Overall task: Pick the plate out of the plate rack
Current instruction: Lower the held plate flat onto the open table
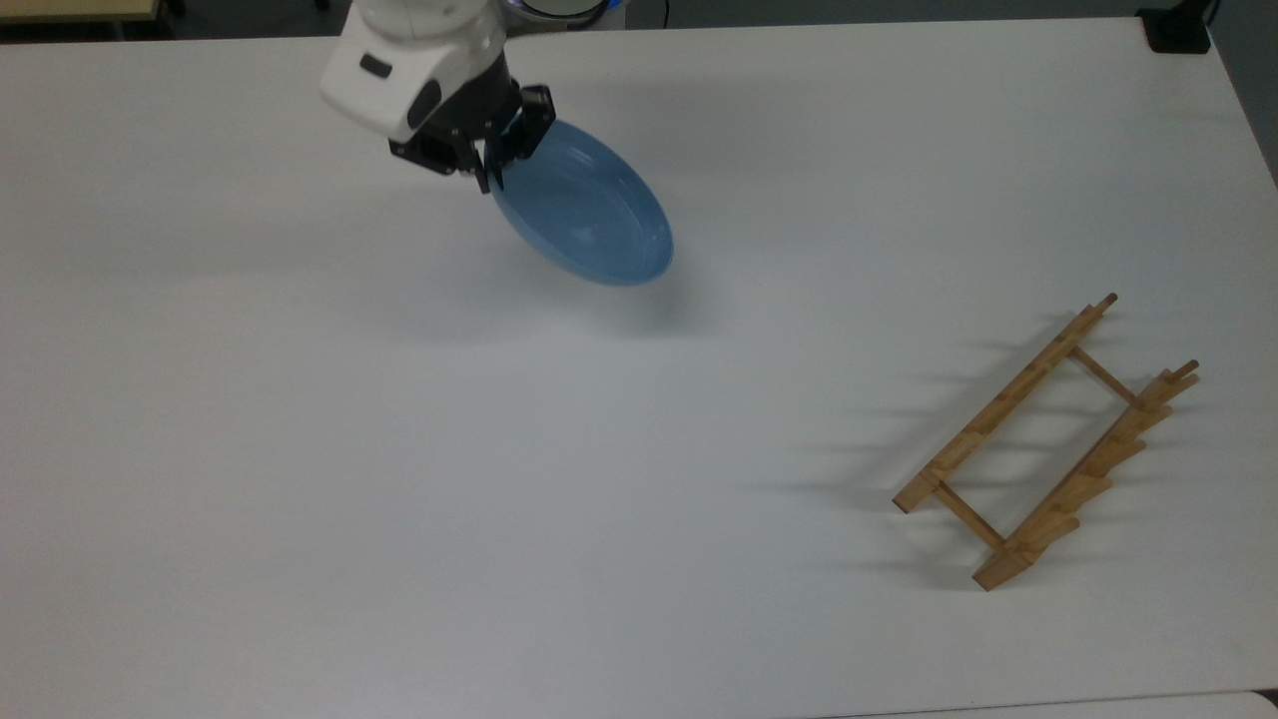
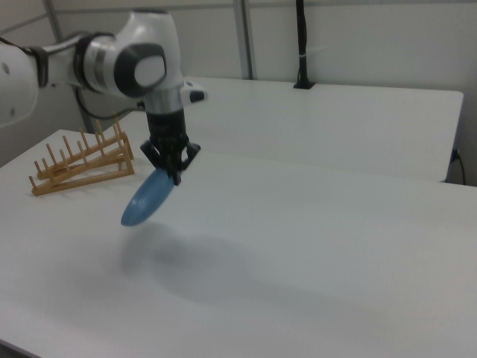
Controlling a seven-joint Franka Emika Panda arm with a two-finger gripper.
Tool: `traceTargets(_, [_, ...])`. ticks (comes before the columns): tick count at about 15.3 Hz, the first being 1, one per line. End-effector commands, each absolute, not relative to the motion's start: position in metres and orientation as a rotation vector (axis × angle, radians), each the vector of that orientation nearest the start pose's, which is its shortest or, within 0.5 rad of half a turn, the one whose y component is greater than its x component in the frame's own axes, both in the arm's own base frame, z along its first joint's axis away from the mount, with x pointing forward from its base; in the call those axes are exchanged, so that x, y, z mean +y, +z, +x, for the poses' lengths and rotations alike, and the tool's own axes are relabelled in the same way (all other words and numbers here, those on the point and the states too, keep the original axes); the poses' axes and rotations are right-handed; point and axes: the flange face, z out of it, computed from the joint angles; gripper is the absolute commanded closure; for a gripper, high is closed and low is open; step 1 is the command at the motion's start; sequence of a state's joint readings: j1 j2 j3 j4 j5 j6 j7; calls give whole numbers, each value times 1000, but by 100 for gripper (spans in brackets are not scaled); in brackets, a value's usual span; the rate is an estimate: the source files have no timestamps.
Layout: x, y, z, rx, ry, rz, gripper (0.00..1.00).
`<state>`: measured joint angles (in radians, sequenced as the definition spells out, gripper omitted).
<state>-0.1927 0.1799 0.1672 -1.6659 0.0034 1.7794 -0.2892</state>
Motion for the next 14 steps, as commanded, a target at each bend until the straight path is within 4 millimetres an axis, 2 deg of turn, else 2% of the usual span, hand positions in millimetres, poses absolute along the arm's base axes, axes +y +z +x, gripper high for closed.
traceTargets(1, [-34,447,595,-406,86,-3049,100])
traceTargets(9, [-57,375,593,-373,215,-3024,100])
traceTargets(11, [-61,369,594,-366,220,-3025,97])
traceTargets(14, [-66,373,596,-349,206,-3028,45])
